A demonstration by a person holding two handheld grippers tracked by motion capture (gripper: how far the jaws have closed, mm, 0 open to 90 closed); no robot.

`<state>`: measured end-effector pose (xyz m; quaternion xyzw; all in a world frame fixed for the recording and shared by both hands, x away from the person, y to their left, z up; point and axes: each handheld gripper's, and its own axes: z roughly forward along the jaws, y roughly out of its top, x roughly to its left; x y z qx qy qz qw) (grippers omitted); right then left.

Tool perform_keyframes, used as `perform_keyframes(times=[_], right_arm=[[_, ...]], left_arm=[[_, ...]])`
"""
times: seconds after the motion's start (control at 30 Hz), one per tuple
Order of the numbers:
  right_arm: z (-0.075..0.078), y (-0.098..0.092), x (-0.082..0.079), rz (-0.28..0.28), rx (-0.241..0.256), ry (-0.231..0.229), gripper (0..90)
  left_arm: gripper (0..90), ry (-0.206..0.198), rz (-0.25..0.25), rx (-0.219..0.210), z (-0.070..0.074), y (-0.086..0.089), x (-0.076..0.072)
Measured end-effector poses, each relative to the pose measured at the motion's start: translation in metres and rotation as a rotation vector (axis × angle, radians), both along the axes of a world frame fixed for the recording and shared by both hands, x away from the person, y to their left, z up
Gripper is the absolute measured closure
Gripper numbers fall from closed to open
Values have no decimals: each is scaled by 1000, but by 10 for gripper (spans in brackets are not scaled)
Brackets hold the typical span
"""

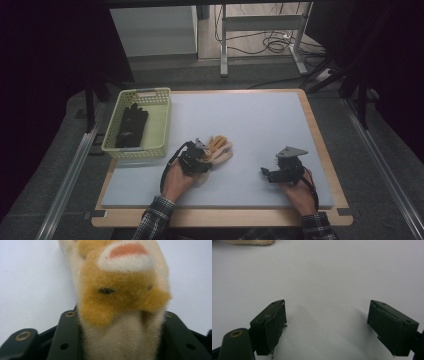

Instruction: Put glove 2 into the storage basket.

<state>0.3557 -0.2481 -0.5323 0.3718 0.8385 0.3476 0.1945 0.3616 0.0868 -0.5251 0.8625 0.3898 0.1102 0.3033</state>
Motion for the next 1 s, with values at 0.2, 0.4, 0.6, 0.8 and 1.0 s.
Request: perform_keyframes(times=[0.2,0.4,0.6,0.8,1.0], right_arm=[[0,0,0,2,-2,-2,151],[0,0,0,0,0,-1,150],[0,0,0,0,0,0,150],[0,0,0,2,-2,-1,150],[0,0,0,0,-1,-1,150]], left_arm=[[595,-5,-6,-8,4,1,-2],[595,-16,2,-21,10,4,-3],[590,-23,-1,-33,20,9,-1],[586,-25,3,-38,34,12,2],[582,-34,19,-33,45,15,6]])
